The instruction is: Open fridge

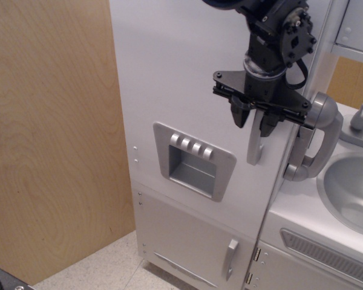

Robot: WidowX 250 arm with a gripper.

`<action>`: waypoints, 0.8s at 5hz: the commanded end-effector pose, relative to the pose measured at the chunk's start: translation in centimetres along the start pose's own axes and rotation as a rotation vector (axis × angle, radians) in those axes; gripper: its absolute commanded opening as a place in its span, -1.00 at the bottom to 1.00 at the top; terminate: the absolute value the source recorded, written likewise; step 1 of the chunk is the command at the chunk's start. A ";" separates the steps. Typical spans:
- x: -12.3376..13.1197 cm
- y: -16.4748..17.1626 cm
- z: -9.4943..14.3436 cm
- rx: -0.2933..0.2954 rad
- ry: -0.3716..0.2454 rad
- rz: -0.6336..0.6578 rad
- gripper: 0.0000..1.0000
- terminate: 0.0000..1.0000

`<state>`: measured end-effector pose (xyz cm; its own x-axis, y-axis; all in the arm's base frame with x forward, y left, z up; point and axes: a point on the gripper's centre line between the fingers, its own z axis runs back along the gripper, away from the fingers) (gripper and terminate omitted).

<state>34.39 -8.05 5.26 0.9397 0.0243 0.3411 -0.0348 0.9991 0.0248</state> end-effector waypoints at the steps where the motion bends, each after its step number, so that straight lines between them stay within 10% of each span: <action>1: 1.3 0.5 2.1 -0.063 -0.065 -0.034 -1.00 -1.00; 4: -3.5 3.0 4.5 -0.074 -0.058 -0.125 -1.00 -1.00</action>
<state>28.19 -5.52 5.60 0.9446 -0.1181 0.3062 0.1213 0.9926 0.0085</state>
